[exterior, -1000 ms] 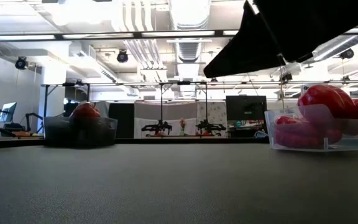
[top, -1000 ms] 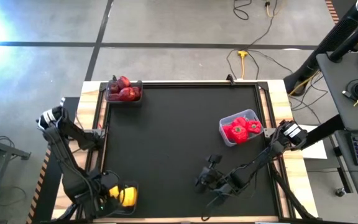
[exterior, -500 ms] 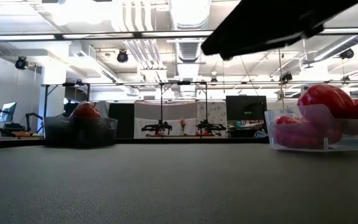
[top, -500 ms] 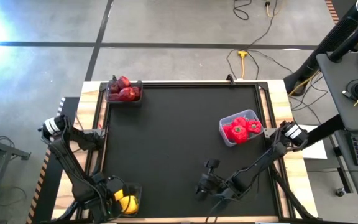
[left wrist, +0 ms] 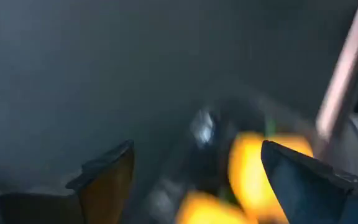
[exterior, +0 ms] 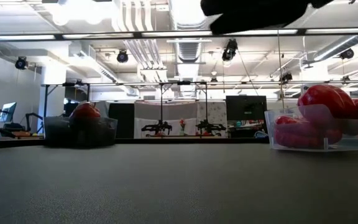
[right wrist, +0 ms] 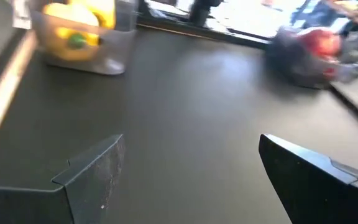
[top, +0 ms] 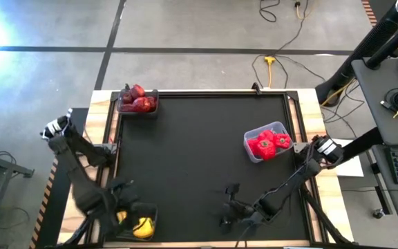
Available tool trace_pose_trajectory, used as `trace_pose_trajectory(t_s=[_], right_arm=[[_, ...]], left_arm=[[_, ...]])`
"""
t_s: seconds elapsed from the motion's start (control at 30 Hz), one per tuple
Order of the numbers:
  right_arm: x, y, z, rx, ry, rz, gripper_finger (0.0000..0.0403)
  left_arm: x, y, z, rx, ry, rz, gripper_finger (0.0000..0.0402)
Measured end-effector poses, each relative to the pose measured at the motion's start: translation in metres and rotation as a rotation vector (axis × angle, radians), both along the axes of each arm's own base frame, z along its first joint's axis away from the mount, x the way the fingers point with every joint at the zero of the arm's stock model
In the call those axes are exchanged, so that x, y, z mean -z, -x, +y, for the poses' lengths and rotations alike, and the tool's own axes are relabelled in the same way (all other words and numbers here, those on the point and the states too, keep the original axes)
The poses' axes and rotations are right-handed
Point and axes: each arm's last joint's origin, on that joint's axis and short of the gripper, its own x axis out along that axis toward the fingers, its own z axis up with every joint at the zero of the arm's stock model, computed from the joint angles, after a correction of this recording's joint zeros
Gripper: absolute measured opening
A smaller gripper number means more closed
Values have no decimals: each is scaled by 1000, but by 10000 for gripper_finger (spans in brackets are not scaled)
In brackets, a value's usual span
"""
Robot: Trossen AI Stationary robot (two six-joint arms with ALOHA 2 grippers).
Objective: Sort produce into baskets
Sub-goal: Return to home position
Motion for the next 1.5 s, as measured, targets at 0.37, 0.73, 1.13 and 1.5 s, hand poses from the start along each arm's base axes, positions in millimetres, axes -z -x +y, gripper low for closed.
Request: trace_pose_trajectory(t_s=[0.37, 0.73, 1.13, 1.5], right_arm=[[-7, -45, -106, -183, -10, 6, 363], [-41, 34, -214, -242, -71, -225, 277], [8, 144, -232, -199, 57, 8, 169], [26, 171, -226, -423, -219, -332, 162]], left_arm=[[13, -82, 121, 139, -262, -224, 270], [29, -64, 208, 232, -354, -654, 183], [55, -15, 222, -2, -507, -711, 113], [65, -13, 222, -161, -351, -776, 112]])
